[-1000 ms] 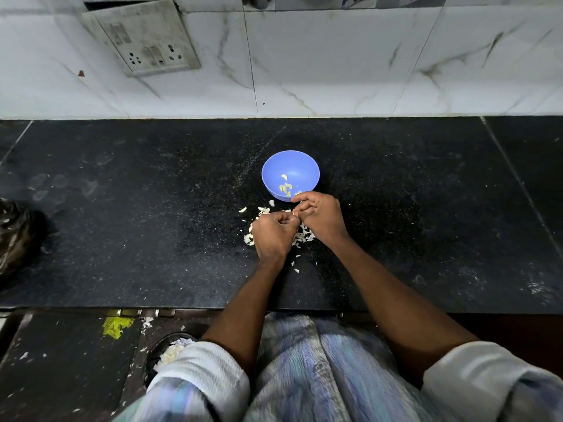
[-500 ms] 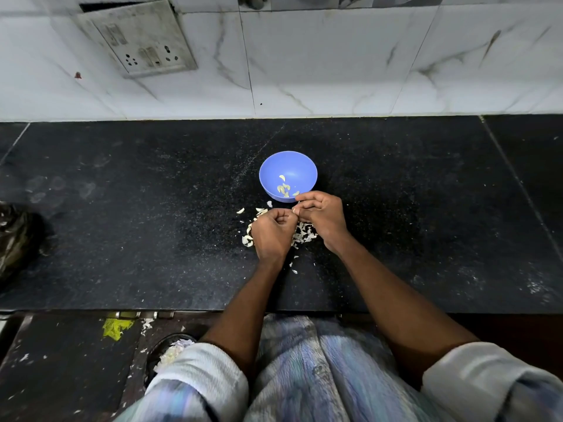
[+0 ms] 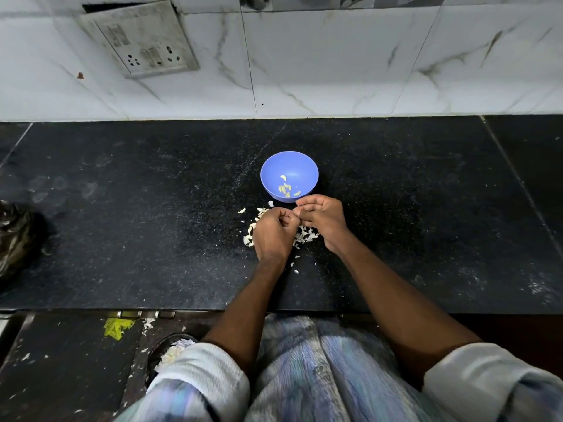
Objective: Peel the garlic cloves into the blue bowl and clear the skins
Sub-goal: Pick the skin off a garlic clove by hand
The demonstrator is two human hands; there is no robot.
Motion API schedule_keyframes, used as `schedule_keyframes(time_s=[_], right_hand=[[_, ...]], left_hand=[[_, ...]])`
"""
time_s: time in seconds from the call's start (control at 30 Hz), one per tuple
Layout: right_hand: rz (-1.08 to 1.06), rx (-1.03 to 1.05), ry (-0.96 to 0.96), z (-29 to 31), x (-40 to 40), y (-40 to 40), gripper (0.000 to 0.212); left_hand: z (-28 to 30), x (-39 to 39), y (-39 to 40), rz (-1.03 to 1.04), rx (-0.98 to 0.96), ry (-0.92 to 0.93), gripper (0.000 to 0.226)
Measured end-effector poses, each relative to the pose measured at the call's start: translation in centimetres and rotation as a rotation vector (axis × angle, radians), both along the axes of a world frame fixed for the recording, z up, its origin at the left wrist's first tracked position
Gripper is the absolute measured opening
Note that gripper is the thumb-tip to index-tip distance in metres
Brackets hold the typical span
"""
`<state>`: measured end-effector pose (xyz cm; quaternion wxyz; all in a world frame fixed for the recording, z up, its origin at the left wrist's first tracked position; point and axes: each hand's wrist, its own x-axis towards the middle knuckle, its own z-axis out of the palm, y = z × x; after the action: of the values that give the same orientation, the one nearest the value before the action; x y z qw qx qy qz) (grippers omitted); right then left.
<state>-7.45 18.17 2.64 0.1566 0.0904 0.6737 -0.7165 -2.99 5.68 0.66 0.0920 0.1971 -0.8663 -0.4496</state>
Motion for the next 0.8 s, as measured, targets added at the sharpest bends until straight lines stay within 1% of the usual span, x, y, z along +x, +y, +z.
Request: schedule_keyframes(time_s=[0.13,0.23,0.3,0.4,0.53,0.63,0.8], right_hand=[[0.002,0.005,0.007,0.0,0.1,-0.1,0.018],[0.009,-0.009,0.003,0.0,0.0,0.0,0.019],[0.008,-0.003,-0.004,0.1,0.0,0.1,0.020],[0.001,0.003,-0.005,0.1,0.0,0.4,0.022],[0.027,0.022,0.032,-0.3,0.1,0.4,0.023],[0.030,0.047,0.058,-0.5,0.1,0.2,0.022],[0.008,0.045,0.071,-0.6,0.1,0.4,0.022]], left_hand=[[-0.1,0.1,-0.1,-0.009,0.068,0.003,0.011],[-0.2,0.0,-0.2,0.017,0.121,0.022,0.011],[-0.5,-0.1,-0.3,0.053,0.143,0.038,0.015],[-1.1,-0.2,-0.7,0.060,0.115,0.037,0.022],[-1.1,-0.2,-0.9,-0.005,0.171,0.067,0.007],[-1.0,-0.2,-0.8,-0.028,0.183,0.089,0.005],[-1.0,-0.3,-0.7,-0.010,0.129,0.115,0.007]])
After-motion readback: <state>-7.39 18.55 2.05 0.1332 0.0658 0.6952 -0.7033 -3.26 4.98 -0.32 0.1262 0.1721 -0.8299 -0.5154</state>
